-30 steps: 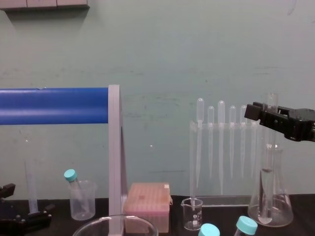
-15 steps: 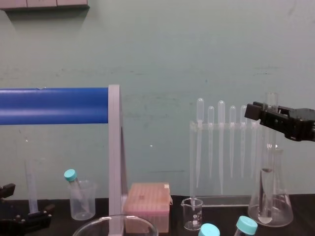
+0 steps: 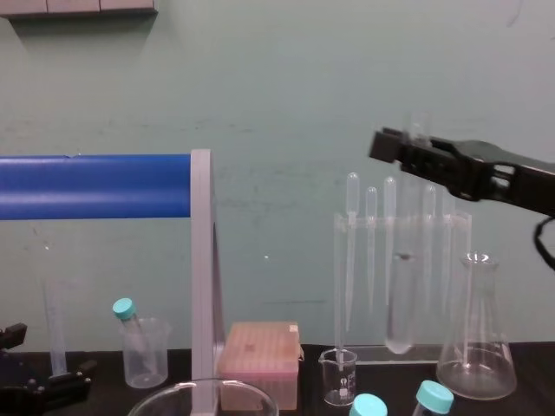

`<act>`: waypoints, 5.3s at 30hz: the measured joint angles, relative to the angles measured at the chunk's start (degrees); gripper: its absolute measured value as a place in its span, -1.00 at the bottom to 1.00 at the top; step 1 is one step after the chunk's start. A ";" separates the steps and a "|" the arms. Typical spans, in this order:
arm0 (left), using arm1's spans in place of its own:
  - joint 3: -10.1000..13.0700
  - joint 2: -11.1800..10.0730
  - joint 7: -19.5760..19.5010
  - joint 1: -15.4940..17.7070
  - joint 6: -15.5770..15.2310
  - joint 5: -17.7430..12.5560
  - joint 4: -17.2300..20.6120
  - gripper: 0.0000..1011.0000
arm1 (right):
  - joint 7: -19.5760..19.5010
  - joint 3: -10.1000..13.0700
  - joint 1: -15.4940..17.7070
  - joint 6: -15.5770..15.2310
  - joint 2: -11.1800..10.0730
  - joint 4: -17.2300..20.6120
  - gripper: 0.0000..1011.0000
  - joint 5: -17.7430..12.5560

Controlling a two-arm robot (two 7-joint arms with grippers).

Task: Hold the test tube with one hand and immerse one end into the beaker, then return it to the test tube rack.

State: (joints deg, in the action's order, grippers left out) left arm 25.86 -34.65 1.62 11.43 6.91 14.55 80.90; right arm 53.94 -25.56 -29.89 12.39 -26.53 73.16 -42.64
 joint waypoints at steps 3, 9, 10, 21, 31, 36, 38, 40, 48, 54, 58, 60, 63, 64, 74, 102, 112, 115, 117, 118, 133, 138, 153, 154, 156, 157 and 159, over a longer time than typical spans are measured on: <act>0.00 0.00 0.00 0.00 0.00 0.00 0.00 0.98 | 1.86 -1.36 -1.72 0.05 0.98 -0.88 -0.52 -0.38; 0.00 0.00 0.00 0.00 0.00 0.00 0.00 0.98 | 5.19 -3.83 -4.96 0.09 2.95 -2.95 -0.52 -1.42; 0.00 0.00 0.00 0.00 0.00 0.00 0.00 0.98 | 5.66 -4.14 -5.35 0.09 3.19 -3.27 -0.52 -1.51; 0.00 0.00 0.00 0.00 0.00 0.00 0.00 0.98 | 10.25 -8.24 -8.90 -0.74 5.95 -6.15 -0.52 -3.20; 0.00 0.00 0.00 0.00 0.00 0.00 0.00 0.98 | 12.89 -10.87 -10.02 -1.22 7.19 -6.38 -0.52 -4.80; 0.00 0.00 0.00 0.00 0.00 0.00 0.00 0.98 | 14.01 -12.09 -10.62 -1.23 7.86 -6.86 -0.52 -5.41; 0.00 0.00 0.00 0.00 0.00 0.00 0.00 0.98 | 14.37 -12.49 -10.87 -1.26 8.11 -7.24 -0.52 -5.48; 0.00 0.00 0.00 0.00 0.00 0.00 0.00 0.98 | 14.86 -13.05 -11.25 -1.31 8.51 -7.91 -0.52 -5.53; 0.00 0.00 0.00 0.00 0.00 0.00 0.00 0.98 | 16.18 -14.73 -12.28 -1.72 9.94 -10.39 -0.52 -5.71; 0.00 0.00 0.00 0.00 0.00 0.00 0.00 0.98 | 16.73 -15.62 -12.74 -2.01 10.78 -12.15 -0.52 -5.79; 0.00 0.00 0.00 0.00 0.00 0.00 0.00 0.98 | 16.83 -16.18 -13.00 -2.05 11.25 -13.44 -0.52 -5.44; 0.00 0.00 0.00 0.00 0.00 0.00 0.00 0.98 | 16.89 -16.35 -13.12 -2.06 11.45 -14.02 -0.52 -5.27; 0.00 0.00 0.00 0.00 0.00 0.00 0.00 0.98 | 17.18 -16.67 -13.42 -2.10 11.98 -15.28 -0.52 -4.98; 0.00 0.00 0.00 0.00 0.00 0.00 0.00 0.98 | 17.39 -16.84 -13.60 -2.13 12.30 -15.96 -0.52 -4.88; 0.00 0.00 0.00 0.00 0.00 0.00 0.00 0.98 | 18.57 -17.41 -14.46 -2.20 14.06 -19.61 -0.52 -4.19; 0.00 0.00 0.00 0.00 0.00 0.00 0.00 0.98 | 21.11 -17.59 -16.22 -1.78 17.22 -28.21 -0.52 -0.88; 0.00 0.00 0.00 0.00 0.00 0.00 0.00 0.98 | 21.41 -17.37 -16.42 -2.14 17.44 -28.95 -0.52 0.08; 0.00 0.00 0.00 0.00 0.00 0.00 0.00 0.98 | 21.43 -17.35 -16.44 -2.16 17.44 -28.99 -0.52 0.15; 0.00 0.00 0.00 0.00 0.00 0.00 0.00 0.98 | 21.43 -17.35 -16.44 -2.16 17.44 -28.99 -0.52 0.16; 0.00 0.00 0.00 0.00 0.00 0.00 0.00 0.98 | 21.43 -17.35 -16.44 -2.17 17.44 -28.99 -0.52 0.16; 0.00 0.00 0.00 0.00 0.00 0.00 0.00 0.98 | 21.42 -17.39 -16.37 -2.23 17.41 -28.98 -0.52 0.13; 0.00 0.00 0.00 0.00 0.00 0.00 0.00 0.98 | 21.40 -17.40 -16.36 -2.24 17.41 -28.97 -0.52 0.11; 0.00 0.00 0.00 0.00 0.00 0.00 0.00 0.98 | 21.39 -17.41 -16.34 -2.23 17.41 -28.98 -0.52 0.11; 0.00 0.00 0.00 0.00 0.00 0.00 0.00 0.98 | 21.39 -17.41 -16.34 -2.23 17.41 -28.98 -0.52 0.11; 0.00 0.00 0.00 0.00 0.00 0.00 0.00 0.98 | 21.39 -17.41 -16.34 -2.23 17.41 -28.98 -0.52 0.11; 0.00 0.00 0.00 0.00 0.00 0.00 0.00 0.98 | 21.39 -17.41 -16.34 -2.23 17.41 -28.98 -0.52 0.11; 0.00 0.00 0.00 0.00 0.00 0.00 0.00 0.98 | 21.39 -17.41 -16.34 -2.23 17.41 -28.98 -0.52 0.11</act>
State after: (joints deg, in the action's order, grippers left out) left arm 25.86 -34.65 1.62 11.43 6.91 14.55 80.90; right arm 75.33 -42.96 -46.23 10.16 -9.12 44.18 -42.52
